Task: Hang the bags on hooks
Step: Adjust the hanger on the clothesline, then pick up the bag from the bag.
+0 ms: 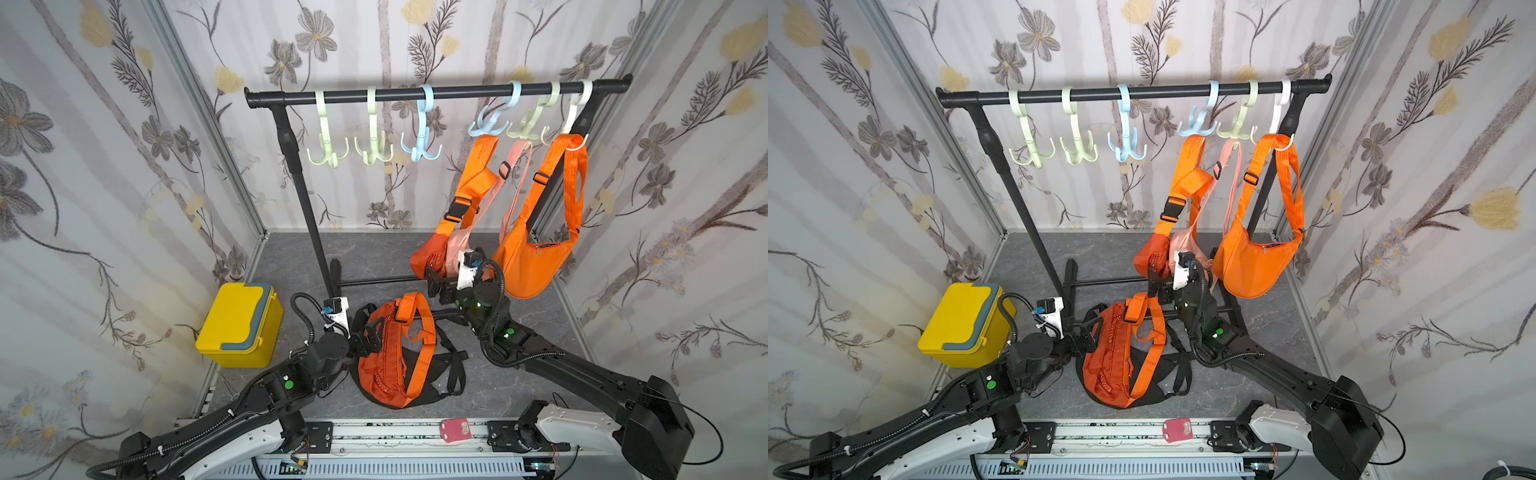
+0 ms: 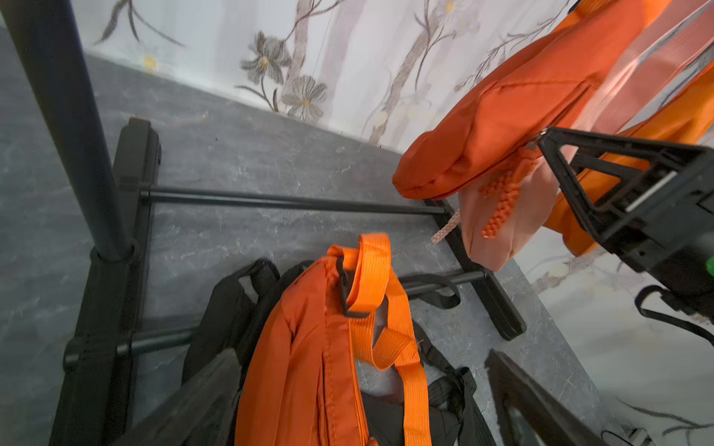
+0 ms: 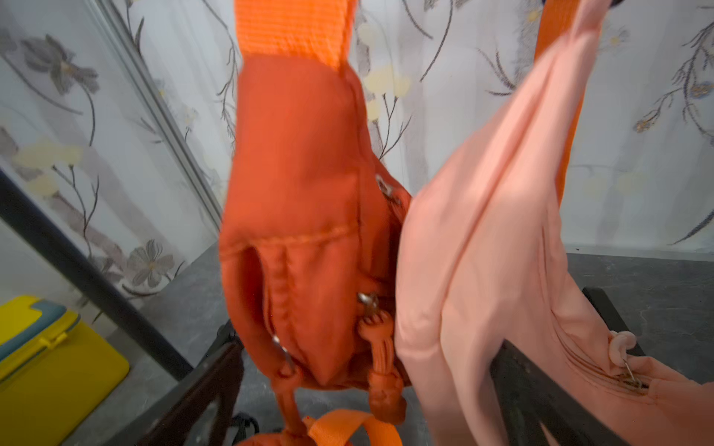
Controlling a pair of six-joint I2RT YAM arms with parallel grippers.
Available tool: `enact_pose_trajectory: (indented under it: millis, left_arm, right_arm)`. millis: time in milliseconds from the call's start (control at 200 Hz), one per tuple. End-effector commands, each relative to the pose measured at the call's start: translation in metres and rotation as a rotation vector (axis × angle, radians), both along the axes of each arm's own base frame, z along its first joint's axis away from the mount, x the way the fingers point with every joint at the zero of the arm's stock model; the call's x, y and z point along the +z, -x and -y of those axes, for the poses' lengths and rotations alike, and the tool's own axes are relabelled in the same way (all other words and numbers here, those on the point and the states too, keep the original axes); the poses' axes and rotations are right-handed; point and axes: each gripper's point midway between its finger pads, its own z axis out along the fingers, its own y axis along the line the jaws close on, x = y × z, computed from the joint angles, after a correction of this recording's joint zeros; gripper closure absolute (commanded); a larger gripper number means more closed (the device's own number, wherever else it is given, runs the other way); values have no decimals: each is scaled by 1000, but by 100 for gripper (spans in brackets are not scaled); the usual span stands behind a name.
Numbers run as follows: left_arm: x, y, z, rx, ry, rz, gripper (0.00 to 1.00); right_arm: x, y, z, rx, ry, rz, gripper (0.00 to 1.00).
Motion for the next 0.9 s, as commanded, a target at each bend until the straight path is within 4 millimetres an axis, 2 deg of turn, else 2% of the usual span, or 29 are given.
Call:
enact_pose_trajectory:
  millis: [0, 120, 225, 345, 480, 564, 604, 694, 749, 864, 894]
  left_arm:
    - [-38, 11, -6, 36, 7, -142, 2]
    - [-77, 21, -4, 30, -16, -239, 2]
    - [-98, 24, 2, 15, -47, -279, 2]
    - [-111, 20, 7, 16, -97, -291, 2]
    - [-121, 15, 12, 17, -134, -295, 4]
    - [-129, 12, 8, 48, -175, -300, 7]
    - [-130, 9, 6, 66, -188, -297, 14]
    - [-124, 4, 4, 85, -192, -276, 50]
    - [-116, 0, 2, 93, -195, -253, 67]
    - [-84, -8, 0, 89, -209, -185, 100]
    - [-73, -9, -1, 88, -213, -165, 100]
  right_arm:
    - [-28, 23, -10, 89, 35, -24, 1]
    - [-78, 45, -15, 128, 61, -138, 1]
    - [-101, 56, -15, 143, 68, -191, 0]
    - [-102, 61, -16, 152, 65, -202, 1]
    - [-91, 62, -16, 153, 46, -180, 0]
    - [-84, 63, -16, 154, 32, -165, 0]
    - [-81, 64, -15, 153, 24, -157, 0]
    - [-75, 65, -10, 143, 18, -142, 0]
    - [-72, 65, -6, 130, 20, -129, 0]
    - [-62, 67, 4, 107, 32, -95, 0]
    - [-60, 69, 5, 120, 42, -91, 1]
